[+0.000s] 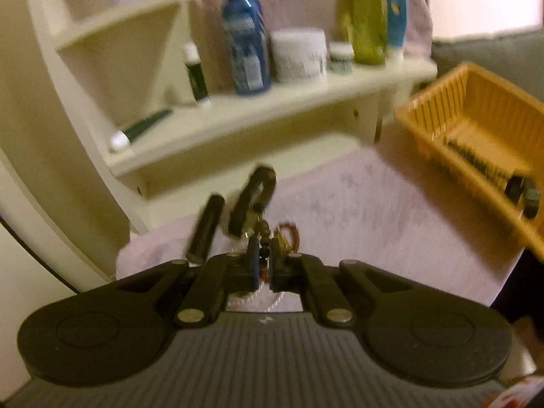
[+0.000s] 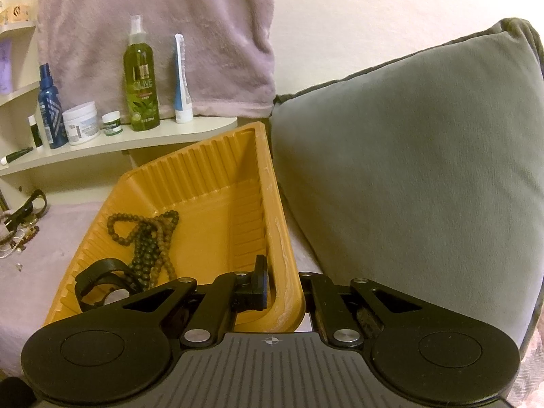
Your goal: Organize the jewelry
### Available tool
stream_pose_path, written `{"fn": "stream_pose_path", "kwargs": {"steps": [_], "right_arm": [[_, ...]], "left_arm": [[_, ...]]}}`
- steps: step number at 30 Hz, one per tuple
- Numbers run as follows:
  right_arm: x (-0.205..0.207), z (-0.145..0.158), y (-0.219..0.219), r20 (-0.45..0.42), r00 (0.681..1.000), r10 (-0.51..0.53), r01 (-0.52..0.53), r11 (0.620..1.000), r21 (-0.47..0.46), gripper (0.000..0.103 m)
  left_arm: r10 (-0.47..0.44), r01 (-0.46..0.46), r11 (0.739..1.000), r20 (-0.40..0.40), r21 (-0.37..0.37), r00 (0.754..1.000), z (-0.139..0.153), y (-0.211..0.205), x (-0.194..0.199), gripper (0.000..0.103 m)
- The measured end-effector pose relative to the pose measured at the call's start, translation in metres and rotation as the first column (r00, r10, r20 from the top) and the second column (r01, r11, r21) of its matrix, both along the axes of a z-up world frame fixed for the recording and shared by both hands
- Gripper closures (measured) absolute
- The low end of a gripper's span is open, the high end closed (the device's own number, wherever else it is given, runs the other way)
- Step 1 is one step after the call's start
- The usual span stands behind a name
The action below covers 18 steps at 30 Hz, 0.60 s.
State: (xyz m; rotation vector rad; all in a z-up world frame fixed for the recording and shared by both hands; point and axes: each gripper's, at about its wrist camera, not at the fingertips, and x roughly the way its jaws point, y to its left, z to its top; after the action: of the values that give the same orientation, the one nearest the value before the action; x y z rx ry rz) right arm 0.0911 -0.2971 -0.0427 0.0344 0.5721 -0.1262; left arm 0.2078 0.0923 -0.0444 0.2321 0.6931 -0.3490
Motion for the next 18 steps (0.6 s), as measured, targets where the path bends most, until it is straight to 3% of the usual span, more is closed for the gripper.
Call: {"fn": "stream_pose_path", "kwargs": {"steps": [7,18], "right_arm": [[-0.002,0.002,0.001,0.007,1.0,-0.001,0.0,1.0,0.01,0.098],[-0.006,0.009,0.003,0.023,1.0,0.007,-0.008,1.0,0.028,0.098]], "left_arm": [[0.019,-0.017,0.998,0.032,-0.067,0.999,0.045,0.001,-0.006,0.099],[-0.072,0.078,0.995,0.1,-0.061,0.992,0.091,-0.05,-0.021,0.103]]}}
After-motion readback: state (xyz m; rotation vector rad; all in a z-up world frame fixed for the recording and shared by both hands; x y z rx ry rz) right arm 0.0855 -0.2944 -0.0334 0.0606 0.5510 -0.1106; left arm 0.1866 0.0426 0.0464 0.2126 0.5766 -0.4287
